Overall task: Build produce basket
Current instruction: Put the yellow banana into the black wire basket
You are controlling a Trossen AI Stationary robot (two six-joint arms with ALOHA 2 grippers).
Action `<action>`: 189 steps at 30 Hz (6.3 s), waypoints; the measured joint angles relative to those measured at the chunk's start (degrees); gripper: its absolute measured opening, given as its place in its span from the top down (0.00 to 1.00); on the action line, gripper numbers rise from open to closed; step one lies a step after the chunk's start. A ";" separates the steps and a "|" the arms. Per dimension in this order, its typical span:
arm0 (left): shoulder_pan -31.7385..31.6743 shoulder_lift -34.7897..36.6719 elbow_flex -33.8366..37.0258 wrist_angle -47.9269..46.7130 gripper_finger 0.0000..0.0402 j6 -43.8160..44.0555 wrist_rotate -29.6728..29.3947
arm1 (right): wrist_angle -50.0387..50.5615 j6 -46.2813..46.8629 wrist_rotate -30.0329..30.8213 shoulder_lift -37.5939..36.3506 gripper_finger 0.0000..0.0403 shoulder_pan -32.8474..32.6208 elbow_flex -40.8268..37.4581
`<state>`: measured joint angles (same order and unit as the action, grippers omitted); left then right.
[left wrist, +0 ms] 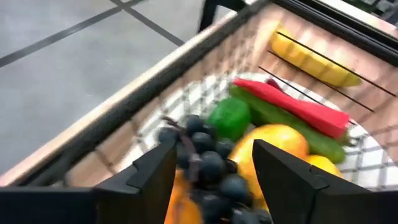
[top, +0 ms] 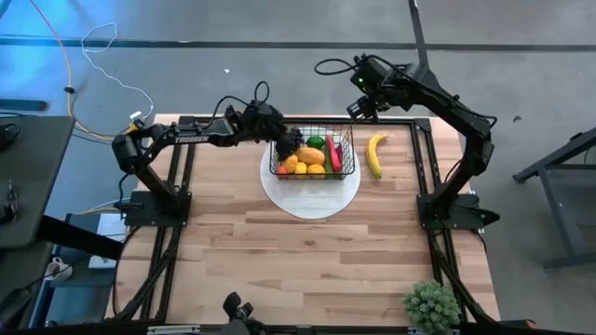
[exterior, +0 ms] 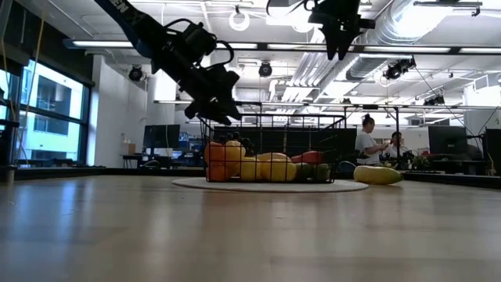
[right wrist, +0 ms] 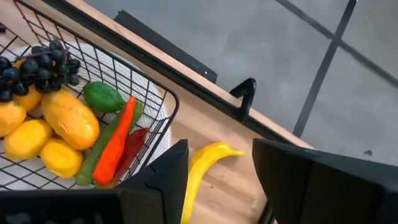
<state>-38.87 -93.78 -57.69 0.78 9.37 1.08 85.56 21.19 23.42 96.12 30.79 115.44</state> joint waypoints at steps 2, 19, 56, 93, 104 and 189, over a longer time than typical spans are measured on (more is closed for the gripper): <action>-1.00 0.00 0.00 0.33 0.49 0.00 0.16 | 0.75 1.59 -0.02 0.00 0.60 0.00 0.00; -7.87 0.26 -13.36 0.15 0.50 -12.73 11.30 | 4.33 10.74 -0.07 0.00 0.59 -0.20 0.00; -24.55 0.28 -23.67 -11.72 0.50 -22.02 10.35 | -4.14 20.39 -6.79 -0.51 0.47 14.85 -24.84; -23.13 0.28 -23.67 -11.39 0.50 -21.36 10.29 | -42.66 21.44 -32.89 -0.87 0.54 15.26 -65.24; -20.72 0.69 -23.67 -12.04 0.50 -15.49 10.38 | -42.55 20.94 -32.67 -3.36 0.79 15.21 -65.77; -1.60 23.43 -23.65 -33.56 0.50 -4.64 3.69 | -73.33 17.44 -20.83 -12.00 0.56 -7.93 -65.31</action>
<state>-40.47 -70.35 -81.34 -32.77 4.73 4.77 12.23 38.63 2.59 84.12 22.85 50.13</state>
